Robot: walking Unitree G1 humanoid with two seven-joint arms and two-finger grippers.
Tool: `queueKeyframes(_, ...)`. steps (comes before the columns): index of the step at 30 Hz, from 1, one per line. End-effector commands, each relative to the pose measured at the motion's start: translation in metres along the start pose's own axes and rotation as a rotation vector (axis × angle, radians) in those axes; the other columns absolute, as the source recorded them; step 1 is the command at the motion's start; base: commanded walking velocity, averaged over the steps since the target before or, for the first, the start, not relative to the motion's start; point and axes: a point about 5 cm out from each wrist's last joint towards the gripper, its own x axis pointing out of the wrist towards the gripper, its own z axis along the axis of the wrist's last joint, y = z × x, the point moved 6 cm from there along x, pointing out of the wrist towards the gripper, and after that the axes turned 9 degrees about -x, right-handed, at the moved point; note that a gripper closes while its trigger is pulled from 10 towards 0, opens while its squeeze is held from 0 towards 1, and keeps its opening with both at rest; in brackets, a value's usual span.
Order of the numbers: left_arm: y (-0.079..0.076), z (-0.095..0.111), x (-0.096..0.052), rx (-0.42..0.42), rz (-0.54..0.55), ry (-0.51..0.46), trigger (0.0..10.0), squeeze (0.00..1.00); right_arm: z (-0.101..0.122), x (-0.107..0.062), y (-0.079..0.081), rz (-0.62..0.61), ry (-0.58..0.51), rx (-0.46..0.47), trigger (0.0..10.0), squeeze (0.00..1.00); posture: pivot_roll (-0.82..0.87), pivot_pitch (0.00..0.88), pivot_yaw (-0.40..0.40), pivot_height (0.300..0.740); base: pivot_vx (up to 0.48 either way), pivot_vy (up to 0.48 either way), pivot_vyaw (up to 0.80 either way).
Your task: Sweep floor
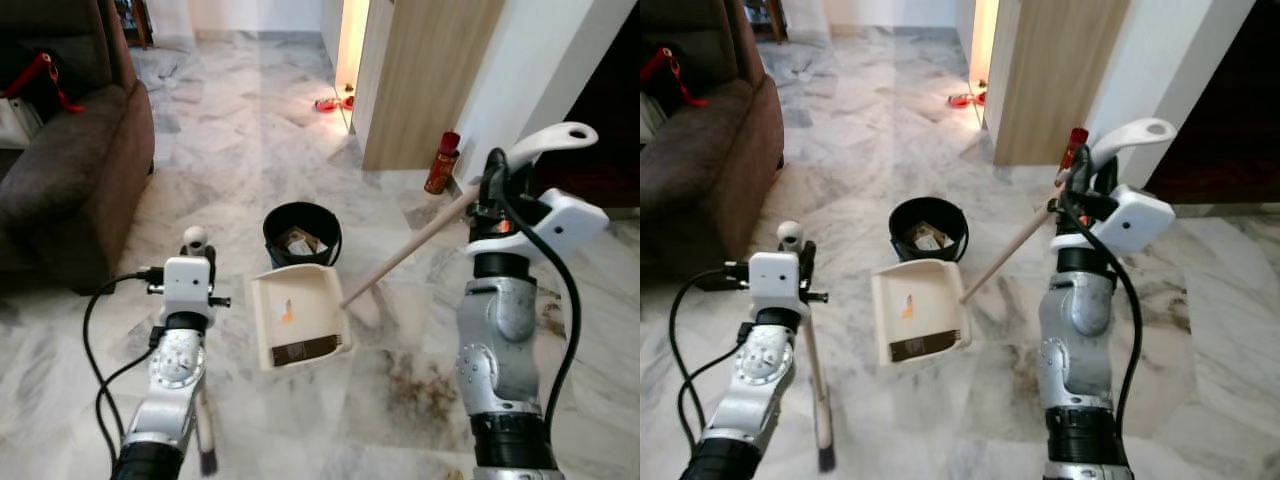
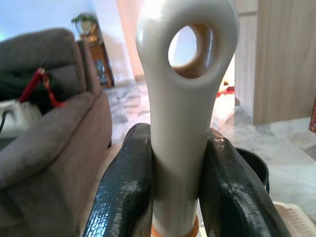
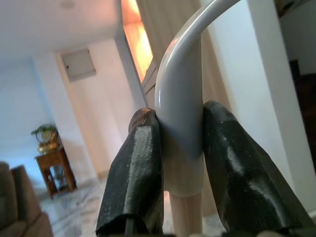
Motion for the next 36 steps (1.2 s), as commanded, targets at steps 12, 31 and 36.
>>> queueKeyframes(12, -0.0094, 0.0172, 0.0042, -0.002, -0.012, -0.07, 10.0, 0.0, 0.022, 0.0047, -0.0038, -0.004, -0.077, 0.006, 10.0, 0.0, 0.16, 0.0, -0.079, 0.74, 0.364, 0.0, 0.0)
queueKeyframes(31, -0.0074, 0.0184, 0.0044, 0.002, 0.003, -0.077, 10.0, 0.0, 0.0204, 0.0042, 0.001, 0.024, -0.068, -0.009, 10.0, 0.0, 0.16, 0.0, -0.083, 0.74, 0.368, 0.0, 0.23)
queueKeyframes(36, -0.006, 0.0177, 0.0034, 0.004, 0.008, -0.075, 10.0, 0.0, 0.0193, 0.004, 0.0017, 0.025, -0.063, 0.005, 10.0, 0.0, 0.17, 0.0, -0.087, 0.74, 0.371, 0.0, 0.31)
